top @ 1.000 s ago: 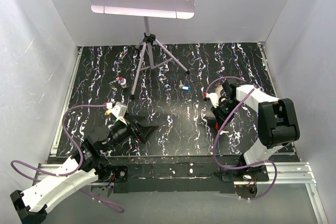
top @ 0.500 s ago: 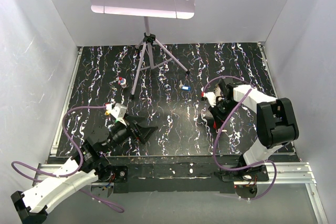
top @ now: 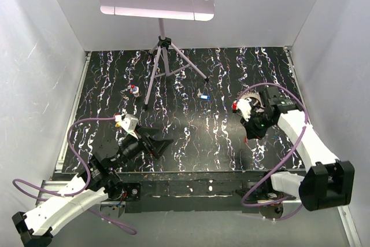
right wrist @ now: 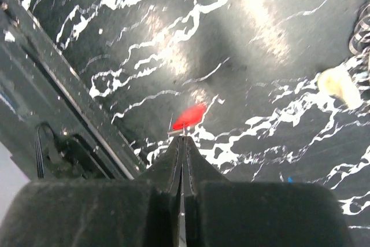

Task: Put the keys on the keyring

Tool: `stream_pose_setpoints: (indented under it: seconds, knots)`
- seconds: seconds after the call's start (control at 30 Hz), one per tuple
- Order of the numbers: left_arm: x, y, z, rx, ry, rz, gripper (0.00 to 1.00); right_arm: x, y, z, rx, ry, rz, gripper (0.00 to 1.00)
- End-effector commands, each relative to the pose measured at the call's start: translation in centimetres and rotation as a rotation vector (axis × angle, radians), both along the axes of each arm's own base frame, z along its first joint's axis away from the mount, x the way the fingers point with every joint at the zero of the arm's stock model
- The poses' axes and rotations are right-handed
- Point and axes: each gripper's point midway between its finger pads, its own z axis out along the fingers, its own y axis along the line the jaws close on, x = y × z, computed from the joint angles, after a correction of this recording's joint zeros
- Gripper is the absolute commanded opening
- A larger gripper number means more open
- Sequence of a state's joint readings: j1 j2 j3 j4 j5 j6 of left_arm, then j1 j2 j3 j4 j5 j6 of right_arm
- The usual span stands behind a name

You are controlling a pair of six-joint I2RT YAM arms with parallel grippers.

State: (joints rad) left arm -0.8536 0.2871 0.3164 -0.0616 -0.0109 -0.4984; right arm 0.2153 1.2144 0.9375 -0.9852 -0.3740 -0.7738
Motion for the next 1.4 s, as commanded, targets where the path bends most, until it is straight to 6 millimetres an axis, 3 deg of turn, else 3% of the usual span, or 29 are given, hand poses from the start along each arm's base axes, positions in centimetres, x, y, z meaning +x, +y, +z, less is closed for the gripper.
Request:
stream_pose_setpoints:
  seconds: [0.0, 0.23, 0.4, 0.73, 1.37]
  knots:
    - [0.0, 0.1, -0.4, 0.013, 0.008, 0.001, 0.98, -4.5, -2.1, -0.4, -0.039, 0.071, 0.078, 0.01]
    - [-0.3, 0.3, -0.3, 0.004, 0.016, -0.001, 0.98, -6.7, -5.6, -1.7, -0.176, 0.098, 0.050, 0.01]
    - [-0.4, 0.5, -0.3, -0.012, 0.016, 0.005, 0.98, -6.9, -6.4, -2.5, -0.208, 0.174, 0.021, 0.01]
    - [-0.3, 0.7, -0.3, -0.022, 0.006, 0.016, 0.98, -5.3, -5.8, -3.5, -0.198, 0.277, -0.021, 0.01]
    - [0.1, 0.4, -1.0, -0.022, -0.001, 0.022, 0.98, -0.8, -2.5, -4.4, -0.068, 0.398, -0.096, 0.01]
